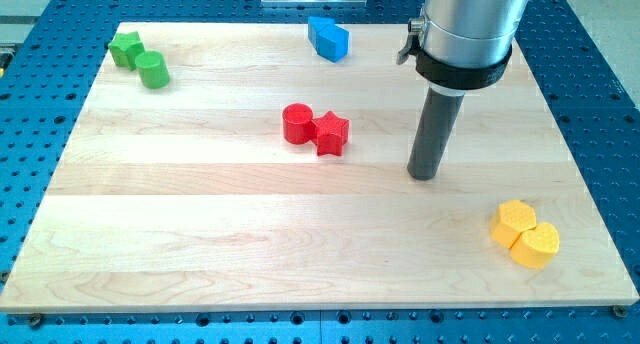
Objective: Move the arm towards the blue blocks
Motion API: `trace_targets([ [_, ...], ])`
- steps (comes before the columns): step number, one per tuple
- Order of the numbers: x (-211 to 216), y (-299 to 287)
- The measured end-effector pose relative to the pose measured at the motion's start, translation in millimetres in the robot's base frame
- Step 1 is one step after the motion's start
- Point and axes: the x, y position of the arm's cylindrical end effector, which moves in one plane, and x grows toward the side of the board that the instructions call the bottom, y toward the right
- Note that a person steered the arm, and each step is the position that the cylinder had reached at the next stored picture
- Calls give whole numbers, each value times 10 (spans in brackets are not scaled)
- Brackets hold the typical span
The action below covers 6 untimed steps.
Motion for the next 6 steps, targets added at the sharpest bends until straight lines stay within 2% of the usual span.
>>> trace_targets([
  [2,0,-142],
  [4,236,-142],
  [6,-16,-461],
])
